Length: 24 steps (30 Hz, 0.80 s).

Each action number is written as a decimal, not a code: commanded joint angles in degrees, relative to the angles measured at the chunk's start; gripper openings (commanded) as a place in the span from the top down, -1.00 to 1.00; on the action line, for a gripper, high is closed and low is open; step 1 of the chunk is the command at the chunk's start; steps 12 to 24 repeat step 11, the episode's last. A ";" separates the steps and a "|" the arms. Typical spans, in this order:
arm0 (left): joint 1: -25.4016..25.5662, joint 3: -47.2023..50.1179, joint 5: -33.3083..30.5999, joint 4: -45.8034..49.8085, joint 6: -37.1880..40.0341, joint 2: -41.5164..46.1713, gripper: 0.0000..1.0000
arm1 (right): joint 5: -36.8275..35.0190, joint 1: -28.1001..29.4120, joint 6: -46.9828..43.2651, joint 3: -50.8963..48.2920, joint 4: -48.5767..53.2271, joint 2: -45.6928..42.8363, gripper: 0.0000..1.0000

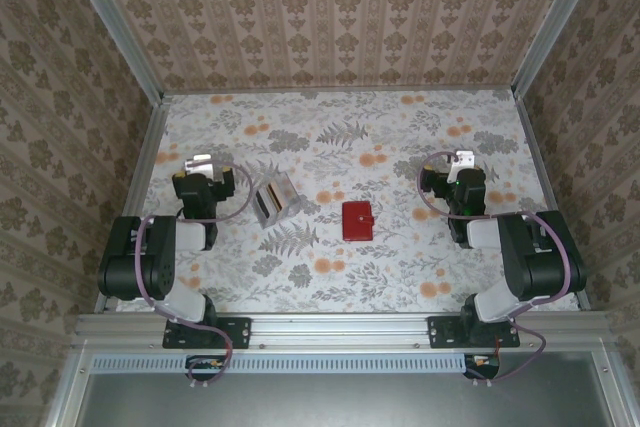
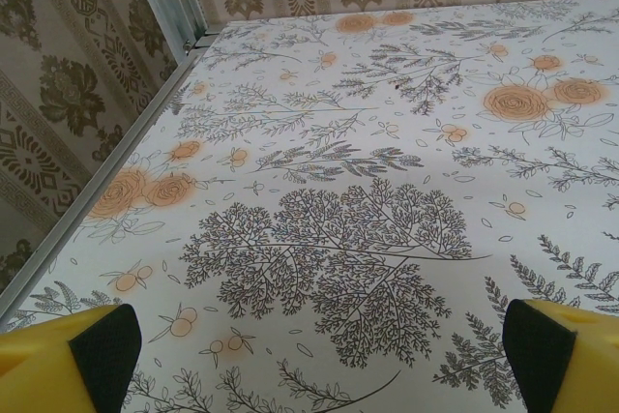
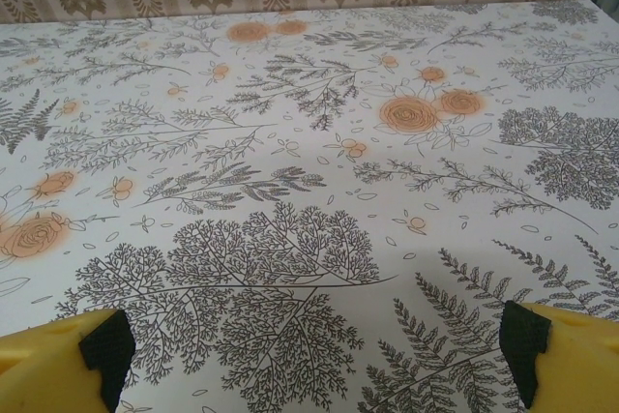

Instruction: Put the credit cards into the card holder

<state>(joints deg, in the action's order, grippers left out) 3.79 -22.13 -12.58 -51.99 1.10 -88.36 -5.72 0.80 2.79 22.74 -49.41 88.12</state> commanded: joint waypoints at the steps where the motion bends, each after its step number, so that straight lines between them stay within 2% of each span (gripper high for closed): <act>1: 0.27 0.25 -0.81 -0.03 1.01 0.10 -1.00 | -0.35 0.26 -0.19 0.72 0.45 -0.38 -0.99; 24: 0.21 0.17 -0.88 -0.04 1.01 0.05 -1.00 | -0.44 0.37 -0.26 0.24 -0.16 -0.57 -0.99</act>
